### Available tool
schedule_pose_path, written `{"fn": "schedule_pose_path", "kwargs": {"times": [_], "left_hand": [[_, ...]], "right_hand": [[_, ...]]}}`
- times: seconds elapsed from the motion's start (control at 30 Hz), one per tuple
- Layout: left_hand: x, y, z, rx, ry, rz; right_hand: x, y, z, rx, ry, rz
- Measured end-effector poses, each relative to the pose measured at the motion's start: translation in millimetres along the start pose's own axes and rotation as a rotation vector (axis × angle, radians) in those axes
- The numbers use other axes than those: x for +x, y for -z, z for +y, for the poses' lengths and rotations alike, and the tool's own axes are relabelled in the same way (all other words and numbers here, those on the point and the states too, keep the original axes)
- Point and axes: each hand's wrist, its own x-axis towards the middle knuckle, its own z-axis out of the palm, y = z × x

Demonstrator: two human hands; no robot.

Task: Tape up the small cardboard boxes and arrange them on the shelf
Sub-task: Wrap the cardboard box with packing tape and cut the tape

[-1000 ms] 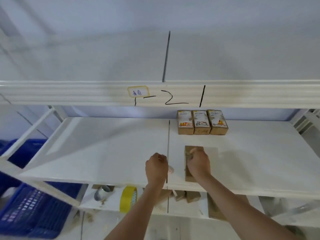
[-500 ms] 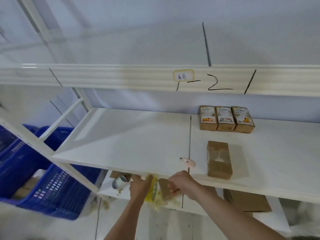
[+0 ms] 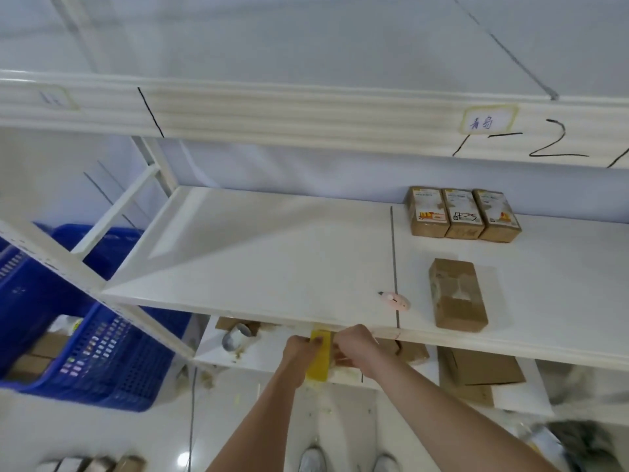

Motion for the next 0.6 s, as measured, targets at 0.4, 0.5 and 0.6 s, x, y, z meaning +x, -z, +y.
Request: {"fn": "schedule_pose_path", "kwargs": {"times": [0.4,0.5,0.6], "left_hand": [[-8.9,11.7,1.4,0.052,-0.029,-0.011],[-12.7,14.0,4.2,0.069,-0.022,-0.011],[-11.7,16.3,4.9,0.077,-0.018,-0.015]], "right_hand": [[4.9,-29.8,1.5,0.252,-0.037,0.090],[7.3,-31.6,-0.8,0.376,-0.109,0.079],[11.6,-34.8,-4.6,0.442,-0.153,0.101]]}}
